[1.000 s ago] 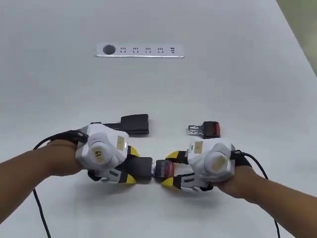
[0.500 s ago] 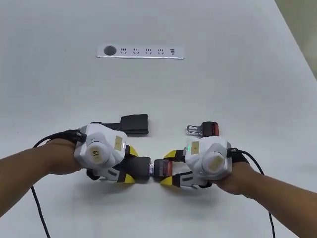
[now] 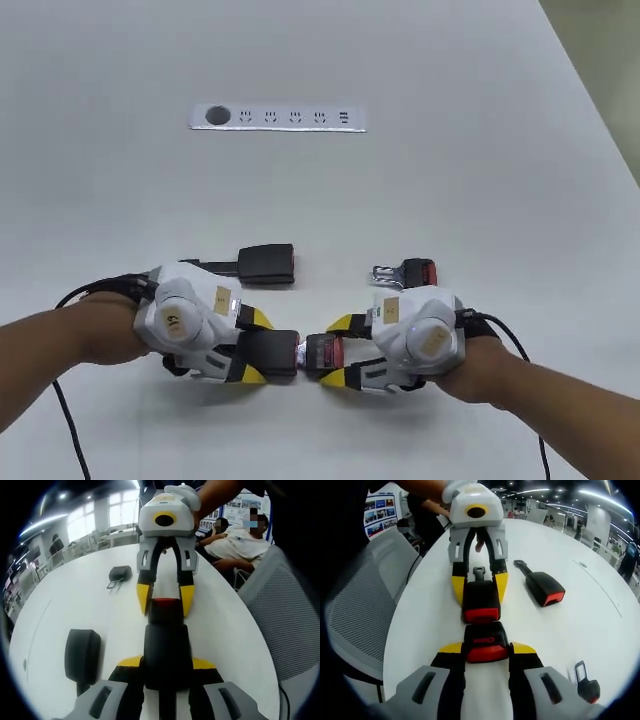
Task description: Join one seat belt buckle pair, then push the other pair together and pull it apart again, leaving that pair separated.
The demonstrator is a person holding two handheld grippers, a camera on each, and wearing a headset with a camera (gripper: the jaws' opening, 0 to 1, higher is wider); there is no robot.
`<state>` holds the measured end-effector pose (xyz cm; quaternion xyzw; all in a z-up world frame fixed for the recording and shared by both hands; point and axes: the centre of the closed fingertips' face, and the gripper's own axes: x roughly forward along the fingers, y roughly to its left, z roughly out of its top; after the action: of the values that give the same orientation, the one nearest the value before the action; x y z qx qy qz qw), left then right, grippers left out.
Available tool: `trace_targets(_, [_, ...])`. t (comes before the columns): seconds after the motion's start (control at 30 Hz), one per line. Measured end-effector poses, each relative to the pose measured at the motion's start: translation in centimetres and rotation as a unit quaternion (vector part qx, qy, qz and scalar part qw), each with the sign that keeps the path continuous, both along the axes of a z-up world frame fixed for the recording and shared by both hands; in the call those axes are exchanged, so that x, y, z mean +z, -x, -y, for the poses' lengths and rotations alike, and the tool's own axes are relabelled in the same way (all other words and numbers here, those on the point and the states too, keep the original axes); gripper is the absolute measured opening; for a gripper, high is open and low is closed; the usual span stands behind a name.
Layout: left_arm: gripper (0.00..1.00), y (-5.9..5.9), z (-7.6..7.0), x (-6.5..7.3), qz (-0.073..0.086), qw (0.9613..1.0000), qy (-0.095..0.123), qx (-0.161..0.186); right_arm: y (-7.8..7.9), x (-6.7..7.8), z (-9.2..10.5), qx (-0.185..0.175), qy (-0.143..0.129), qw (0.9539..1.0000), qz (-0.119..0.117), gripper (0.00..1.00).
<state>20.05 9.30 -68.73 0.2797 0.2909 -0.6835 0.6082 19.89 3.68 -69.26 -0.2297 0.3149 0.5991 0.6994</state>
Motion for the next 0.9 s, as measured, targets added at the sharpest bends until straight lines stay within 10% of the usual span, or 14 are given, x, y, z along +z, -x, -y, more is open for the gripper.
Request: trace_targets(0.9, [0.34,-0.03,0.09,0.01,-0.005,0.9998,0.017,0.003,0.19,0.67,0.10,-0.008,-0.030,0.9995,0.001,0.32])
